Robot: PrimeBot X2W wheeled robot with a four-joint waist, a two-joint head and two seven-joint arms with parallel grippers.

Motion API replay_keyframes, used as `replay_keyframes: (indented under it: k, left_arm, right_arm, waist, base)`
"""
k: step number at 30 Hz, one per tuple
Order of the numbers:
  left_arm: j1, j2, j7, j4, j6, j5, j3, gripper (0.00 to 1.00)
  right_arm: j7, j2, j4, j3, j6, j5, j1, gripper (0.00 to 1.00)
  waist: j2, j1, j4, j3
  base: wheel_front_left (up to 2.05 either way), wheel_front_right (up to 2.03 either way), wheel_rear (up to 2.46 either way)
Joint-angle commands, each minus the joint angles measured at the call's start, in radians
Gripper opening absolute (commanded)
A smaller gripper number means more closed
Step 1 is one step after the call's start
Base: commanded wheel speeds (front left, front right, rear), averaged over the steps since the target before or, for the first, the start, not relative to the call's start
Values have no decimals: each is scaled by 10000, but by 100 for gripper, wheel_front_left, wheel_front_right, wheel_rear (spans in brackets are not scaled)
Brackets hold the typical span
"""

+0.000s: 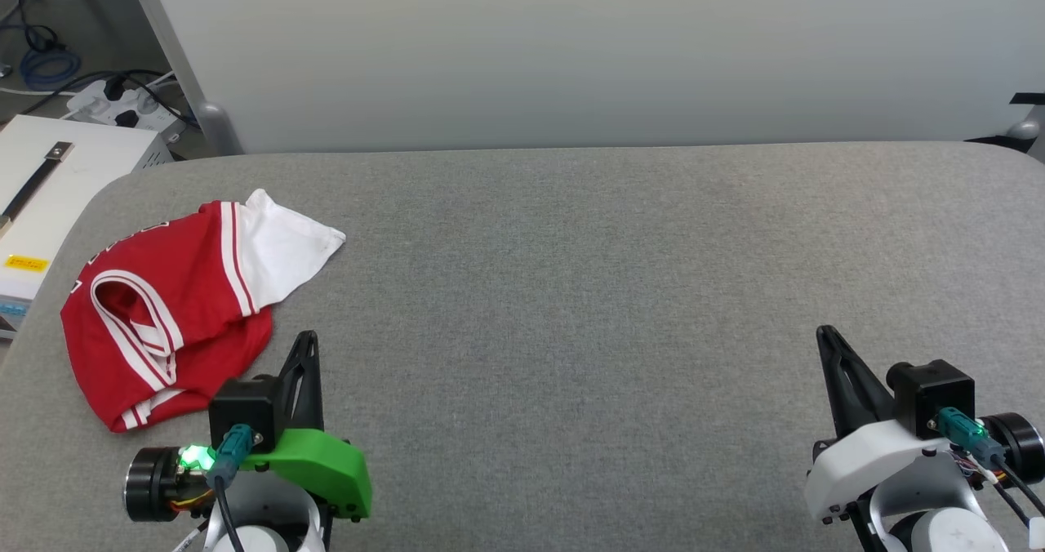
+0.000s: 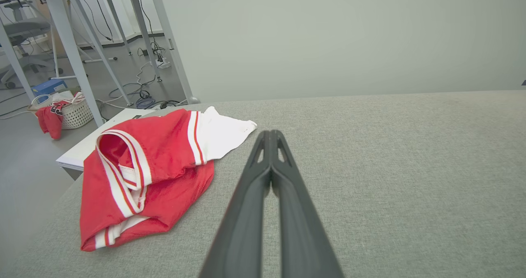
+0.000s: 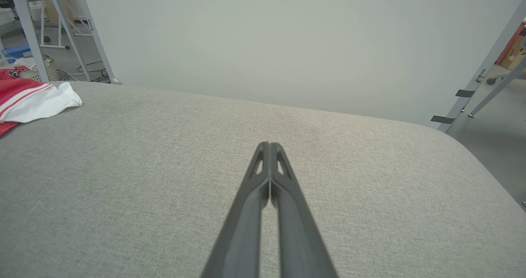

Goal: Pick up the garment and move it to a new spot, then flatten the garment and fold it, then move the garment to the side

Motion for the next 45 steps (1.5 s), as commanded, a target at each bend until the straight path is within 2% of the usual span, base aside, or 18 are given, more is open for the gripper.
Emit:
replay_keyframes:
  k: [1,28,29,45]
  left_arm:
    - [14,-51,-7,-14,43,95,-22,0]
    - [14,-51,-7,-14,43,95,-22,0]
    - [0,0,0,0,0,0,-4,100]
    - [3,-3,-255,173,33,-274,71,100]
  right_arm:
    - [30,-14,-37,11,-9,-97,75,0]
    - [30,-14,-37,11,-9,-97,75,0]
    - [0,0,0,0,0,0,0,100]
    - [-251,0,126,-160,-1,251,-27,100]
  waist:
    - [0,0,0,0]
    - [0,0,0,0]
    - [0,0,0,0]
    - [0,0,-5,19]
  base:
    - [0,0,0]
    - [0,0,0]
    - [0,0,0]
    - [0,0,0]
